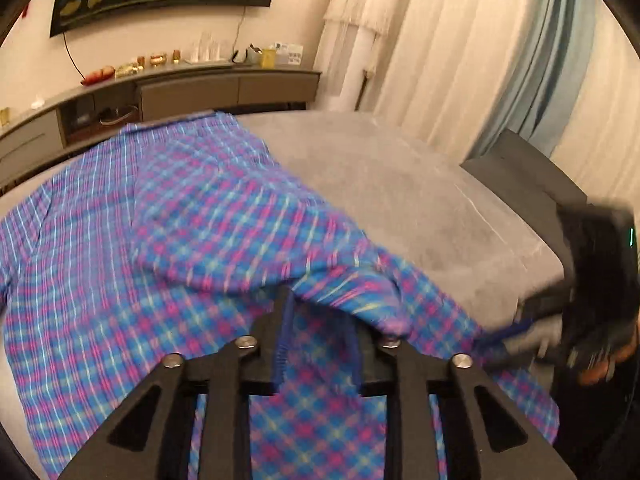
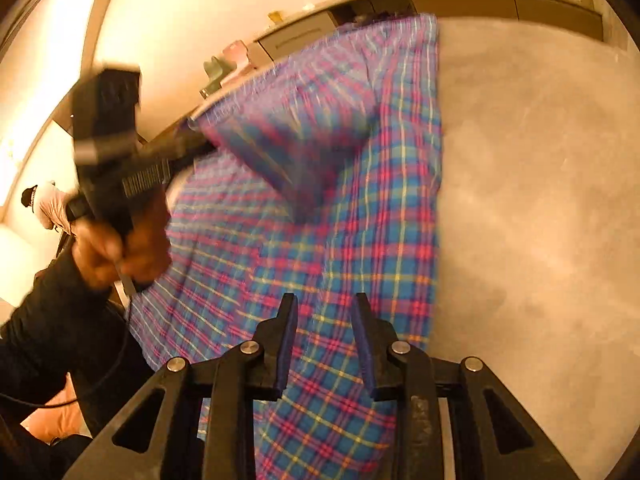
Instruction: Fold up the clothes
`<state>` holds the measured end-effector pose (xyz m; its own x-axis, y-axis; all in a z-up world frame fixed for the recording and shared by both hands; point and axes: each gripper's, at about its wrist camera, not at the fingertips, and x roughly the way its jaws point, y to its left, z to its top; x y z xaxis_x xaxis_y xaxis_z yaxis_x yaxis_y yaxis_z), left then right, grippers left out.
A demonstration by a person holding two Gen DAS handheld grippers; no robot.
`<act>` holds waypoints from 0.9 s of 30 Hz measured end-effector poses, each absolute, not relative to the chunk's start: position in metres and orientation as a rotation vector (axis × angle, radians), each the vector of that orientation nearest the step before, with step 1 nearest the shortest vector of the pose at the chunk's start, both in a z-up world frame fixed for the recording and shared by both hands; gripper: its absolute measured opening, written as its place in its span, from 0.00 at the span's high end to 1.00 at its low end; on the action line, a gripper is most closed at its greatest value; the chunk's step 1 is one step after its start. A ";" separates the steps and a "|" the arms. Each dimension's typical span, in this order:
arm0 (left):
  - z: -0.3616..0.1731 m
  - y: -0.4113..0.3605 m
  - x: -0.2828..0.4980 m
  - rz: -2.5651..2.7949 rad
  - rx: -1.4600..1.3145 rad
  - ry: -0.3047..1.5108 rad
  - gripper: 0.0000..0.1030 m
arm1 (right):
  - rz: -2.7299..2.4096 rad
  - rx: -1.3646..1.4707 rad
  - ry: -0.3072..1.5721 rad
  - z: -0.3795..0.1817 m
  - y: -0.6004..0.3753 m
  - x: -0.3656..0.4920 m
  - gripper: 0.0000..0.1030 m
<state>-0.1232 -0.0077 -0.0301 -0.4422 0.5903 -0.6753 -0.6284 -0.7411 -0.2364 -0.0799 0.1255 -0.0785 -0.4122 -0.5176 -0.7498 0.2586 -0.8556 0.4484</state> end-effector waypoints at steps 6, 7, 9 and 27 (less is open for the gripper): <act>-0.022 -0.022 -0.109 2.159 -0.988 0.001 0.68 | -2.322 1.277 -0.423 -0.023 0.150 -0.091 0.58; -0.020 -0.024 -0.109 2.164 -0.988 -0.004 0.68 | -2.310 1.280 -0.458 -0.020 0.151 -0.097 0.54; -0.017 -0.028 -0.108 2.177 -0.987 -0.015 0.68 | -2.267 1.306 -0.557 -0.022 0.155 -0.108 0.52; 0.002 -0.241 -0.122 2.690 -1.136 -0.346 0.66 | -2.481 1.360 0.120 0.041 0.119 -0.072 0.96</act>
